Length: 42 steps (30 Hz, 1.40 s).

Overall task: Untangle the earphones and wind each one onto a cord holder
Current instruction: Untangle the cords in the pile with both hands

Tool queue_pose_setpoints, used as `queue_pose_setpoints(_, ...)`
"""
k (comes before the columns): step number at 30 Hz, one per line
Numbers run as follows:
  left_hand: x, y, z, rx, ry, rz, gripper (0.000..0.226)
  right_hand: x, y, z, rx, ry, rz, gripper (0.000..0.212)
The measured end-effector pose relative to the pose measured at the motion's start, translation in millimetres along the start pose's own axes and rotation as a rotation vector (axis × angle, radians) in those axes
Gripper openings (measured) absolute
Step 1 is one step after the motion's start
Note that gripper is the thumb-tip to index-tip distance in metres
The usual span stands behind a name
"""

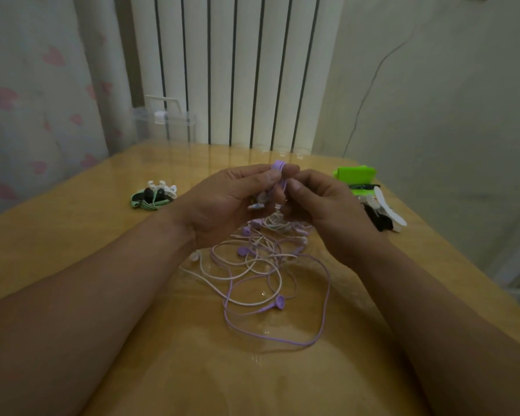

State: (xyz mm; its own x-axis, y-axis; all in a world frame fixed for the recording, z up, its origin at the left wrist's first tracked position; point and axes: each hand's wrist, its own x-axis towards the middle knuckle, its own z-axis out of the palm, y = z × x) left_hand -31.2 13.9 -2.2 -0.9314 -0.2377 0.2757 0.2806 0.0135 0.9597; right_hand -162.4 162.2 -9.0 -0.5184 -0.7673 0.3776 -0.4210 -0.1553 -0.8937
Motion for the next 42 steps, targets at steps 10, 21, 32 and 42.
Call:
queue_pose_setpoints(10,-0.9,-0.3,10.2,0.050,0.106,0.020,0.027,2.9,0.5,3.5,-0.166,0.116,-0.032,0.017)
queue_pose_setpoints(21,1.8,-4.8,7.6,-0.005,0.093,-0.010,0.028,-0.7,-4.4,3.7,-0.156,0.037,-0.016,0.025)
queue_pose_setpoints(32,6.0,-10.7,4.7,-0.119,0.148,-0.045,0.023,7.5,-16.9,-33.4,-0.209,0.405,0.033,0.023)
queue_pose_setpoints(42,7.2,-18.7,6.7,-0.009,0.197,-0.053,0.028,16.2,6.3,-57.7,-0.513,0.448,0.100,0.019)
